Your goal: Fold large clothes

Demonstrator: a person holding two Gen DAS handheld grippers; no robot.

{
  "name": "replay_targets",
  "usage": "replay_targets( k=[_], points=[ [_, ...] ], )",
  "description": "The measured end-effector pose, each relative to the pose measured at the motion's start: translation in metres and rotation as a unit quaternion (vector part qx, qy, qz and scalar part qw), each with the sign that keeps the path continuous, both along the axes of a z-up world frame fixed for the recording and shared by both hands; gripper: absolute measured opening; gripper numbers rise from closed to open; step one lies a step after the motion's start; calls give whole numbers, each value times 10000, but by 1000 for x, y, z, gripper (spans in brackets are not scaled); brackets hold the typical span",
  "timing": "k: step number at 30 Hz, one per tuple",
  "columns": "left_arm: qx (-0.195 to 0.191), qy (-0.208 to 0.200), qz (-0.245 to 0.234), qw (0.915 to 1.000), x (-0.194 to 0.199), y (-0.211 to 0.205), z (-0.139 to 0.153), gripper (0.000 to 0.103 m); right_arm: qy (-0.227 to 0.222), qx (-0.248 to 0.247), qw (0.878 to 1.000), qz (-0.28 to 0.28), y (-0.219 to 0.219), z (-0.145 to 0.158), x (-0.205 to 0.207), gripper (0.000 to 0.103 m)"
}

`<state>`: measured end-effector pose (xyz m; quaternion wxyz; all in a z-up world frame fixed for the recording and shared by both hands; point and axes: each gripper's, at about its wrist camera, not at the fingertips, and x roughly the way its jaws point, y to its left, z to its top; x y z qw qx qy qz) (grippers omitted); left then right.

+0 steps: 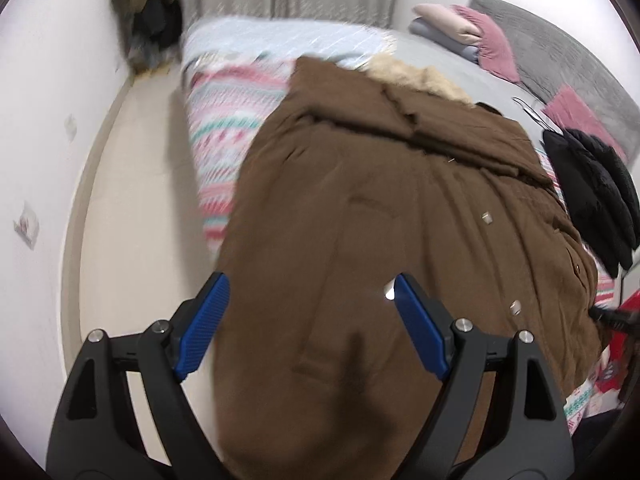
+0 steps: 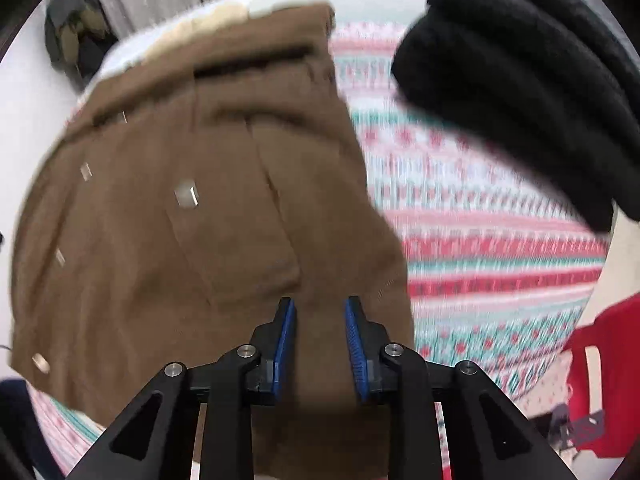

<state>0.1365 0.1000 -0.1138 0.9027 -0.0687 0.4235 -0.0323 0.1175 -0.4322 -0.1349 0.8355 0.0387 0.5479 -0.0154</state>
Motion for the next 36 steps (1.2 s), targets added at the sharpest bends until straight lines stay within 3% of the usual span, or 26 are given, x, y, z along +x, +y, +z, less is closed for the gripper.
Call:
replay_targets(
  k=[2,4,7,11,16,22,26,30,36],
  points=[
    [-520,266,24,9983,-2,24,-13,84,-49,-69,9999,85,2,0,-5,26],
    [-943,451,192,9943,-7,47,-25,84,-212,230,9995,-36,-9,12,-13,26],
    [-1562,563,612,9842,-19,86,-41,84,-497,780,9949,-397,-35,27,-29,27],
    [-2148,660,961,9697,-29,119,-60,84,-555,1254,9868,-863,-62,25,-44,37],
    [-3281,1061,672,9363,-28,126,-92,84,-243,1804,9772,-1088,-74,1,-58,40],
    [-3601,963,542,9263,-39,113,-97,84,-321,2272,9663,-1170,-78,-5,-74,43],
    [-3437,1159,628,9298,-42,105,-110,84,-236,2309,9652,-1205,-79,-13,-78,46],
    [-3669,1130,616,9213,-46,105,-113,84,-307,2526,9582,-1307,-85,-14,-81,46],
    [-3498,1258,327,9278,-43,79,-117,84,-367,2090,9703,-1164,-69,-16,-71,50]
  ],
)
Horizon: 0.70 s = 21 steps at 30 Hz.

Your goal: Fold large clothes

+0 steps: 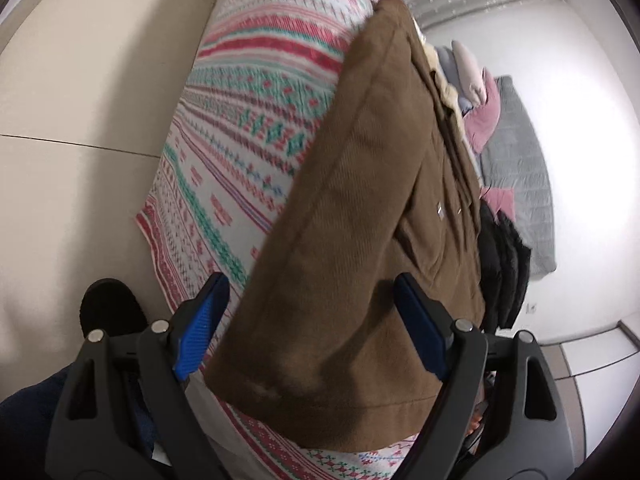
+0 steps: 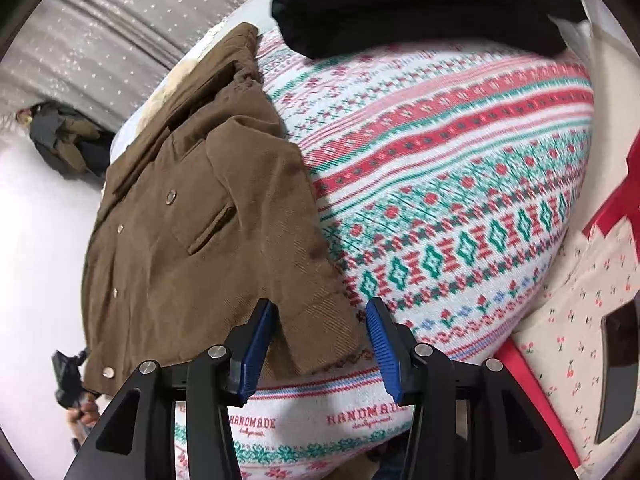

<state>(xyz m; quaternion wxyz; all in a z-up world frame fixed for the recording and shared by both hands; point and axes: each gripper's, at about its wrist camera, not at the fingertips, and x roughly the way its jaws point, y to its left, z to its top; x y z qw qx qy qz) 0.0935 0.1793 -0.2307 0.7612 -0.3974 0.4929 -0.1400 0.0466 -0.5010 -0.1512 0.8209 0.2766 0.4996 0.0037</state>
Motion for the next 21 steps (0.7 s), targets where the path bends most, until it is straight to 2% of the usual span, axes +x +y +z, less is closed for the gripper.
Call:
replay_targets(
  k=[2,3,5,6,7,8,11,13,16,18,21],
  points=[
    [40,-71,-17,10000,-3,-5,4,71,-152,236,9995,-108,0,-1,-1,48],
    [30,-115,-17,9999,-4,-5,6,67,-194,328,9992,-118,1,-2,-1,41],
    [-63,-194,-24,9998,-6,-4,11,45,-227,217,9995,-93,7,-2,-2,30],
    [-146,-240,-30,9996,-8,-4,13,38,-270,218,9993,-113,8,-2,-3,22],
    [-179,-292,-40,9994,-8,-5,15,26,-314,276,9990,-153,8,-2,-4,18],
    [-128,-379,-39,9992,-11,-6,20,20,-379,370,9984,-205,8,-2,-6,14],
    [189,-657,5,9977,-19,-8,40,14,-691,470,9958,-363,7,9,-14,11],
    [134,-755,127,9970,-22,-3,55,13,-1171,655,9895,-535,4,28,-26,10],
    [109,-838,240,9961,-25,4,81,12,-1607,905,9808,-627,5,50,-44,9],
    [208,-843,228,9960,-27,4,96,12,-1745,997,9774,-649,7,60,-51,9],
    [151,-821,260,9962,-31,6,111,12,-1935,1228,9707,-720,6,75,-64,9]
  ],
)
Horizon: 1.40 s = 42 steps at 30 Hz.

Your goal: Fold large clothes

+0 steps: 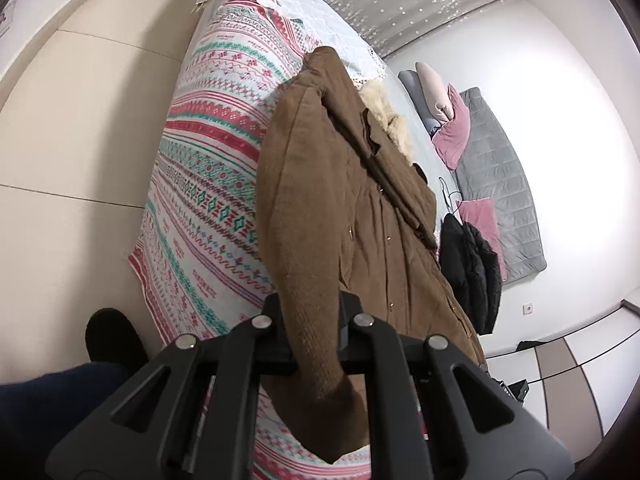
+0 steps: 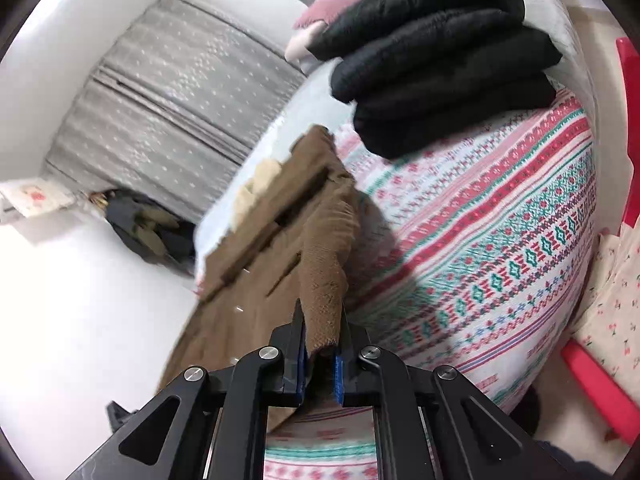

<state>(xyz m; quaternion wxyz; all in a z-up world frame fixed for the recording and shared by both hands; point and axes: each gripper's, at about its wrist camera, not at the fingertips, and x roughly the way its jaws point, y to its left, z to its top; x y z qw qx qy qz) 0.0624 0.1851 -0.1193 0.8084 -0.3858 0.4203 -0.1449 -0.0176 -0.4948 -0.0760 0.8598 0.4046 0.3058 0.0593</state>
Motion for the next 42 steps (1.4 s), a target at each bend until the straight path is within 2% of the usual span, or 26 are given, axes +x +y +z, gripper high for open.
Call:
replay_targets(
  k=[3,5,7,9,16,22,27,33,35,38,42],
  points=[
    [94,24,43,9999,-2,2,-5,12,-97,104,9999,-4,0,5,-6,9],
    [107,213,73,9997,0,4,-18,12,198,-22,9998,-91,-4,-8,-1,9],
    [59,411,111,9991,4,8,-32,12,645,54,9978,-154,-10,-32,7,9],
    [9,460,122,9989,5,9,-36,12,826,63,9964,-178,-13,-41,10,9],
    [41,378,202,9991,2,6,-19,12,360,133,9991,-173,-11,-16,9,9],
    [335,157,334,9988,3,-5,13,12,101,27,9999,-105,2,11,9,9],
    [347,87,489,9982,10,-4,29,12,228,-22,9996,-153,0,14,27,9],
    [373,97,584,9976,10,-5,32,12,-108,67,9999,-107,2,29,25,10],
    [638,113,654,9958,7,-11,22,12,-23,15,9999,-146,3,27,28,10],
    [823,409,663,9936,6,-14,3,12,437,154,9988,-185,0,5,34,10],
    [1128,170,634,9914,-4,-16,5,13,324,121,9993,-166,1,7,15,10]
  ],
)
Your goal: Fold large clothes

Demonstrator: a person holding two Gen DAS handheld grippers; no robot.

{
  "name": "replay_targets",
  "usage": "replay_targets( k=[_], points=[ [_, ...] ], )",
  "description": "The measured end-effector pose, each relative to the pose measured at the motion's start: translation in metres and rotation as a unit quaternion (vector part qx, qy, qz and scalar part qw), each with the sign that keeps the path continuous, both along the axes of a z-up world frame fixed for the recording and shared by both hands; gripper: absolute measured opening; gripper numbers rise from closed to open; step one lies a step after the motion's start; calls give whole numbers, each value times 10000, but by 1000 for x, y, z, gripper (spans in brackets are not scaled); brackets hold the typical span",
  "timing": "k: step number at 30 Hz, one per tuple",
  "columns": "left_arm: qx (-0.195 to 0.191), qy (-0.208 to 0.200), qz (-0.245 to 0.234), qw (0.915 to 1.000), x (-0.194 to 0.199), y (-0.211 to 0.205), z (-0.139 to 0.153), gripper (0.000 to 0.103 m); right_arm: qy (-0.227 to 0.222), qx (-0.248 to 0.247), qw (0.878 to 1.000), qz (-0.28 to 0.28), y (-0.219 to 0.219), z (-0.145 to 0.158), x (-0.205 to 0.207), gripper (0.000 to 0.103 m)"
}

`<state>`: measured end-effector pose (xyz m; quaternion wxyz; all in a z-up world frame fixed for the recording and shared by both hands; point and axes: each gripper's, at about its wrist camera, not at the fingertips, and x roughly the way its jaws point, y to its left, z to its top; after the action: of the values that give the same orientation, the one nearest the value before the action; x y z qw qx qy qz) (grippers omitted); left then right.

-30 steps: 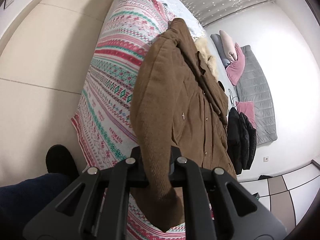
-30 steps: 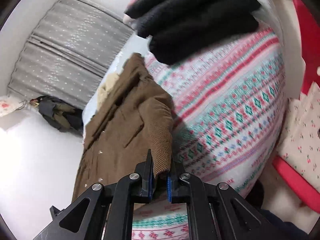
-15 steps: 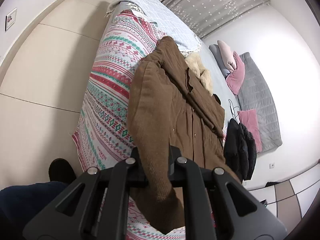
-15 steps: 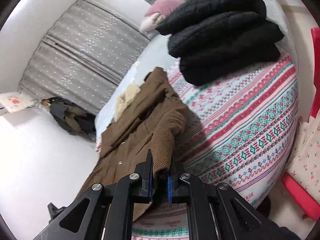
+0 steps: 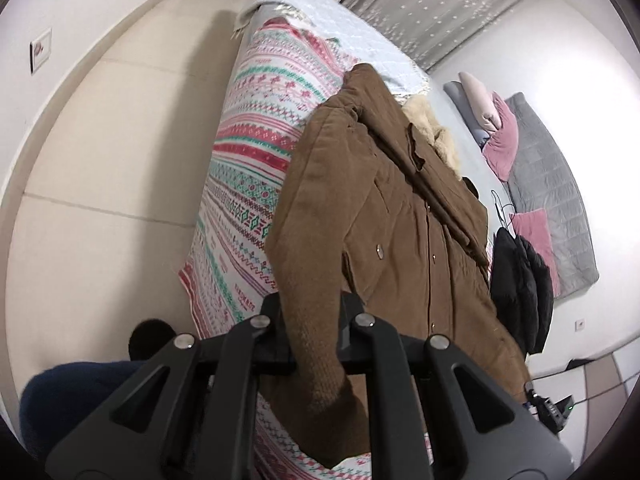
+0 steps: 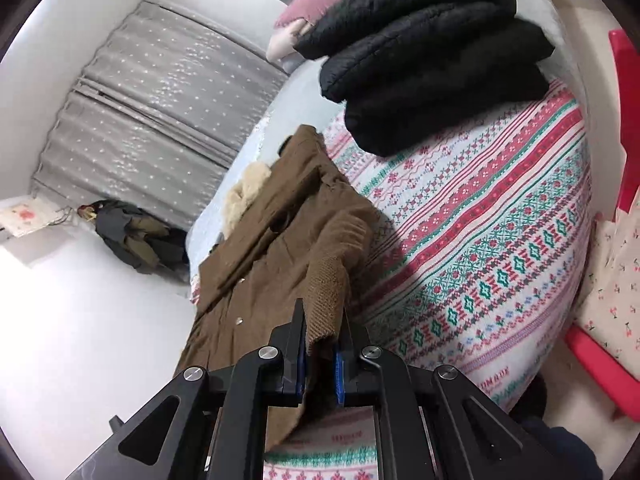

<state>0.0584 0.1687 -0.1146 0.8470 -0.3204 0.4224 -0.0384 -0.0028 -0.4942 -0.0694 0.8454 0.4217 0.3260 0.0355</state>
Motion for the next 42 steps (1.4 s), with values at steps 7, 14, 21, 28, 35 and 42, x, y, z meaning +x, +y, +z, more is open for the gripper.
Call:
replay_targets(
  k=[7,14,21,28,35,42],
  points=[
    [-166,-105,-50,9998,16,-1,21,13,-64,-44,9999,79,2,6,11,10],
    [-616,-371,-283,9970,82,4,85,13,-670,-353,9960,482,7,81,83,10],
    [-325,-385,-404,9979,203,-18,144,13,-722,-332,9957,484,2,117,207,10],
    [-285,-30,-99,9995,342,-29,158,13,-381,-201,9990,78,-16,120,344,10],
    [408,877,510,9940,501,-57,121,15,-29,-469,9978,-478,-28,105,484,10],
    [866,1573,656,9815,584,-79,26,21,992,-937,9883,-679,-22,24,600,11]
  ],
)
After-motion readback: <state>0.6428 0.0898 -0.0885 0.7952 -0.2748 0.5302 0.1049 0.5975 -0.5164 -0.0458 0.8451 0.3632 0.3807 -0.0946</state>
